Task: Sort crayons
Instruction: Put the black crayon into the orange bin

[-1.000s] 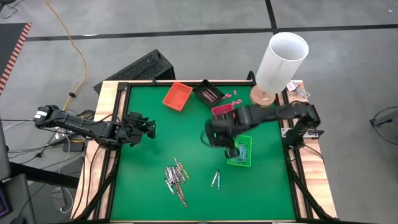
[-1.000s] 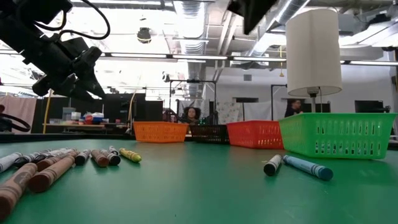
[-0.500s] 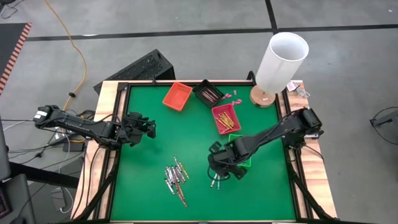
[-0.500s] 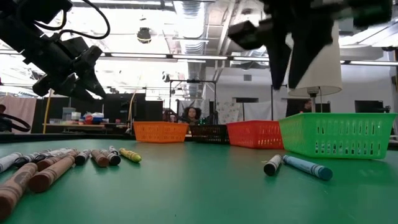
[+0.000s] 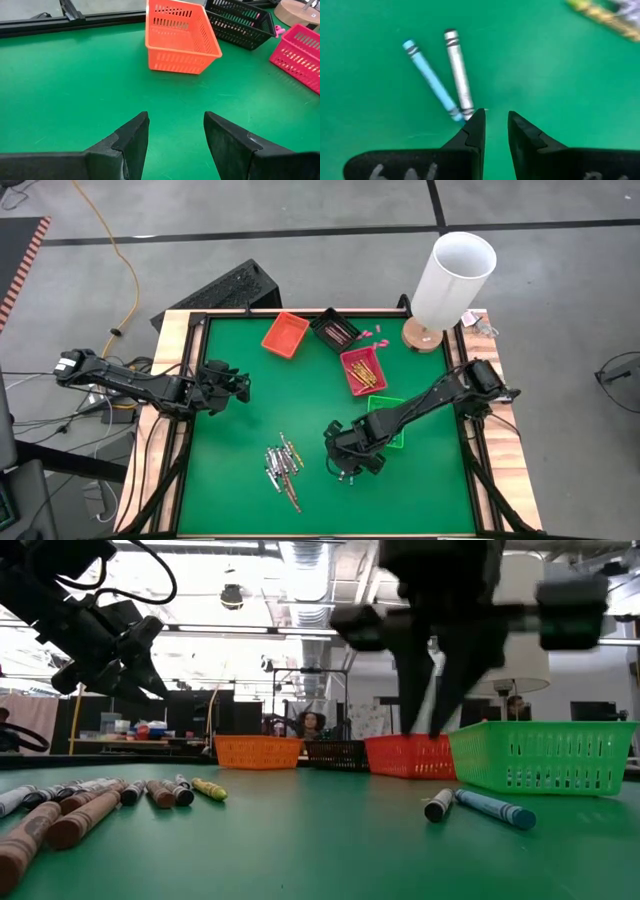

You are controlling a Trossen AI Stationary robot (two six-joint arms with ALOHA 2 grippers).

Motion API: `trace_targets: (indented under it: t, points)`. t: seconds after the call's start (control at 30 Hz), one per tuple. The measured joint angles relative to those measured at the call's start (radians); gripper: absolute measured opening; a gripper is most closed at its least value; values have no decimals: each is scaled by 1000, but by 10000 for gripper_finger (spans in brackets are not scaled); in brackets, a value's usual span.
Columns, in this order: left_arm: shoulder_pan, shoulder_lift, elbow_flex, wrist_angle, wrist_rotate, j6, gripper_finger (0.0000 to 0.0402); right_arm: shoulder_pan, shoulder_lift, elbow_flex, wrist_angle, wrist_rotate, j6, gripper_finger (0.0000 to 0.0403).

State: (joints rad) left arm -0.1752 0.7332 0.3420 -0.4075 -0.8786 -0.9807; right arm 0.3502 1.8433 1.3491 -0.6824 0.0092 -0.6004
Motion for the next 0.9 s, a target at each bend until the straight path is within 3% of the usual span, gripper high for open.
trace_targets:
  t: [0.9]
  points:
    - [0, 0, 0, -4, 6, 0, 180, 26, 73, 1, 94, -80, -30, 78]
